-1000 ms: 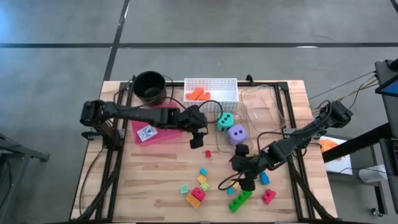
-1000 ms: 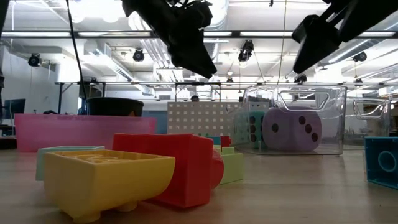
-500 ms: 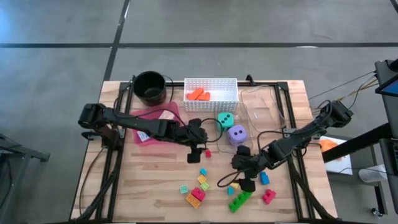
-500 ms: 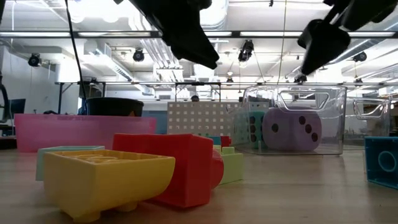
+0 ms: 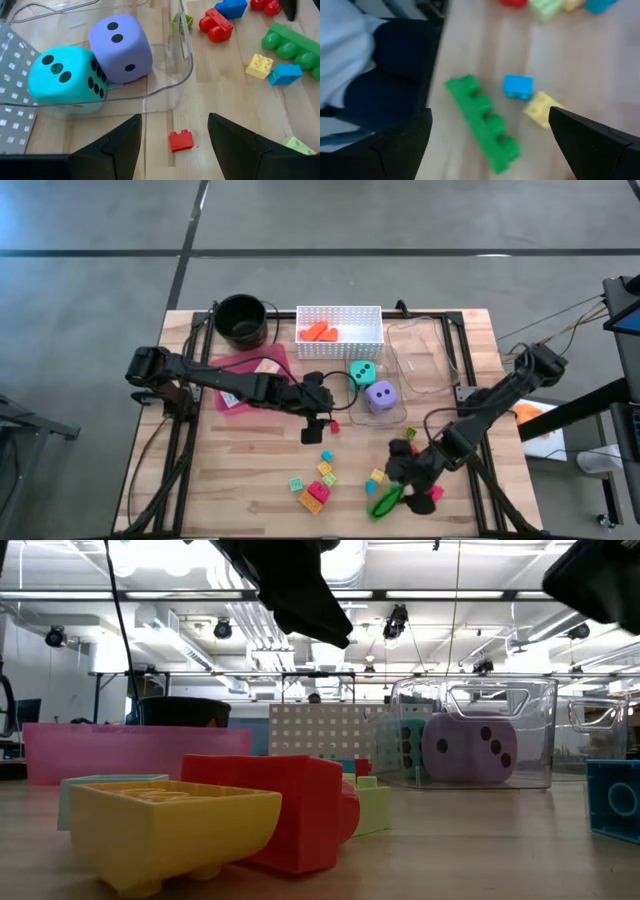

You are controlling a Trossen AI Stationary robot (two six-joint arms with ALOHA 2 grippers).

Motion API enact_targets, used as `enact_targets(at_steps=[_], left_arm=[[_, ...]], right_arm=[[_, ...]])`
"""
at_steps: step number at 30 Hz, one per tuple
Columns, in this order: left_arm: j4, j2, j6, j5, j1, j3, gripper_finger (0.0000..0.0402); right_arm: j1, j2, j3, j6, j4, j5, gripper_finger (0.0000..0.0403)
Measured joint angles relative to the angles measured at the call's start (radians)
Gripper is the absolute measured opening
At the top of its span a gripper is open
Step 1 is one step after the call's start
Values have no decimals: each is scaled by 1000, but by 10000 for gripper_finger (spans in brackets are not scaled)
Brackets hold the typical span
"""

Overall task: Pick & Place Toys
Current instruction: Put the big green game piece into the white bin

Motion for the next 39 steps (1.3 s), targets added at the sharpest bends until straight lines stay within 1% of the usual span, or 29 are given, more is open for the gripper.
enact_targets(at_steps=[3, 8, 10, 13, 17, 20, 29, 39], left_arm=[[0, 0, -2, 0, 0, 0, 229], [0, 0, -31, 0, 0, 0, 229], [0, 0, -31, 0, 0, 0, 229], [0, 0, -31, 0, 0, 0, 229], [0, 0, -31, 0, 0, 0, 229], [0, 0, -34, 0, 0, 0, 229], [1, 0, -34, 0, 1, 0, 229], [0, 0, -43, 0, 1, 0, 229]], right_arm=[[34, 6, 0, 3, 24, -28, 400], [61, 60, 0, 33, 61, 30, 400], [58, 96, 0, 71, 61, 38, 400], [57, 153, 0, 86, 66, 36, 400], [55, 205, 20, 26, 77, -39, 400], [55, 241, 33, -16, 76, -63, 400], [50, 302, 45, -23, 69, -57, 400], [49, 362, 49, -11, 76, -25, 400]])
